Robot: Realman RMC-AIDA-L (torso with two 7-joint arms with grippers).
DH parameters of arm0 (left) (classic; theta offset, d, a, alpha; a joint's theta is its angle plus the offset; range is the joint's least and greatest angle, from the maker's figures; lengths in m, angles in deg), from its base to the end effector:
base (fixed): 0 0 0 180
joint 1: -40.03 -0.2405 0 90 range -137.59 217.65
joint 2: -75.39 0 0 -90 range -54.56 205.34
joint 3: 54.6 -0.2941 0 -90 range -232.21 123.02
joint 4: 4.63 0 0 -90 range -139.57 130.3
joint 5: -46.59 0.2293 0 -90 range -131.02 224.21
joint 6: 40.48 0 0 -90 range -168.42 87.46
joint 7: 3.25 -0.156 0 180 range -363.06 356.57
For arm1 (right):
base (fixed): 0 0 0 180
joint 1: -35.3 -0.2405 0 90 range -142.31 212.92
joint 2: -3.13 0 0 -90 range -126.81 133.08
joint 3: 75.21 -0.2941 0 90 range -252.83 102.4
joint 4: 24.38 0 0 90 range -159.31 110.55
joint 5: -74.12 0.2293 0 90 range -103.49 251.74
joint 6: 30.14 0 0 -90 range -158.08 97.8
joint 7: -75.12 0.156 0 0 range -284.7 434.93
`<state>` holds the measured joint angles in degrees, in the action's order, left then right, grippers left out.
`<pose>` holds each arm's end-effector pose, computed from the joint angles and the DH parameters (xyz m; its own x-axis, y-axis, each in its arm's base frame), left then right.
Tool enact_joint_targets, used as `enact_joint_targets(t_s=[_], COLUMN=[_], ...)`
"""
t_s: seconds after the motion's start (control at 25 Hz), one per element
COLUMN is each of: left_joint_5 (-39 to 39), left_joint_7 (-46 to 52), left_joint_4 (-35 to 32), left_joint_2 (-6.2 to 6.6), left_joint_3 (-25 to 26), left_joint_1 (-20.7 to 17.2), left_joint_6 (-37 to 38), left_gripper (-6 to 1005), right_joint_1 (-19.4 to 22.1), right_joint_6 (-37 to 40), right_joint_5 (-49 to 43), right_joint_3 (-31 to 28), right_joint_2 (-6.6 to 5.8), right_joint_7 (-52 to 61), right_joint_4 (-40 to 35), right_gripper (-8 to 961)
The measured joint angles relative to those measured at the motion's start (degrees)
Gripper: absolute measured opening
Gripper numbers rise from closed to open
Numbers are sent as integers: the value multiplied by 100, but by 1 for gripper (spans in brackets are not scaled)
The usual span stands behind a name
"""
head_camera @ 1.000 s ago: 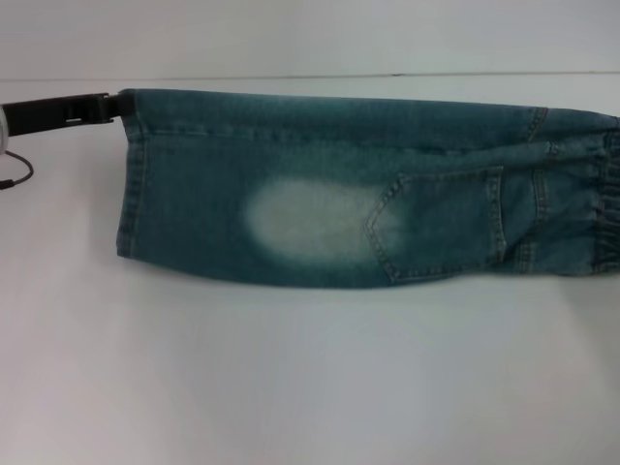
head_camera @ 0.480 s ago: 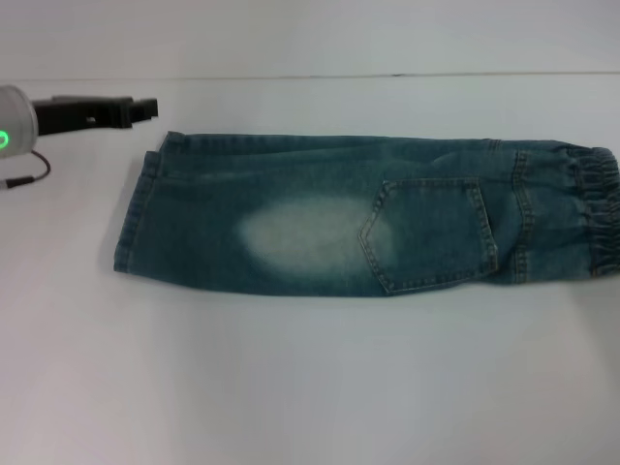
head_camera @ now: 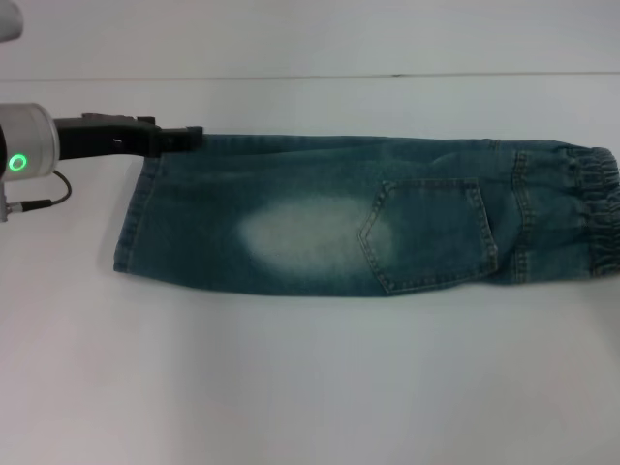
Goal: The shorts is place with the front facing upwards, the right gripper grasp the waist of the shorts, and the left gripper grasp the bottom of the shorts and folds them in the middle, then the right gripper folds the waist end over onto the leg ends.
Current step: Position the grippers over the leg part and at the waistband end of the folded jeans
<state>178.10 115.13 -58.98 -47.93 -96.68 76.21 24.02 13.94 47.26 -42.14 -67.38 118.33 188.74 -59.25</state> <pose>-0.2761 0.4537 -0.0010 0.6368 0.6034 0.4799 0.7710 -0.4984 -0.3965 0.4384 0.3306 0.0755 -0.0392 -0.4991 -0.8656 -0.9958 -0.0525 0.0753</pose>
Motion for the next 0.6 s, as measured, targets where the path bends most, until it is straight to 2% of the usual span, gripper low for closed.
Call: enact_joint_targets(t_s=[0.16,0.24,0.36,0.52,0.6], left_joint_5=[-195,-300,-1757,-3459,-4578], left_joint_7=[-164,-226,-1279,-2974,-4466], left_joint_4=[-187,-181,124,814,1478], left_joint_2=[-75,-81,-127,-129,-129], left_joint_3=[-366,-438,-1159,-1823,-2035], left_joint_1=[-189,-220,-578,-804,-825], left_joint_6=[244,239,-137,-715,-914], left_gripper=[783,824,885,916,852], right_joint_1=[189,256,306,310,312], right_joint_6=[341,470,551,561,554], right_joint_5=[-275,-289,-312,-338,-340], right_joint_3=[178,183,196,264,309], right_joint_2=[-5,-9,17,67,71], right_joint_7=[163,174,94,-100,-130], right_joint_4=[-349,-370,-372,-327,-322], right_gripper=[915,912,908,906,905])
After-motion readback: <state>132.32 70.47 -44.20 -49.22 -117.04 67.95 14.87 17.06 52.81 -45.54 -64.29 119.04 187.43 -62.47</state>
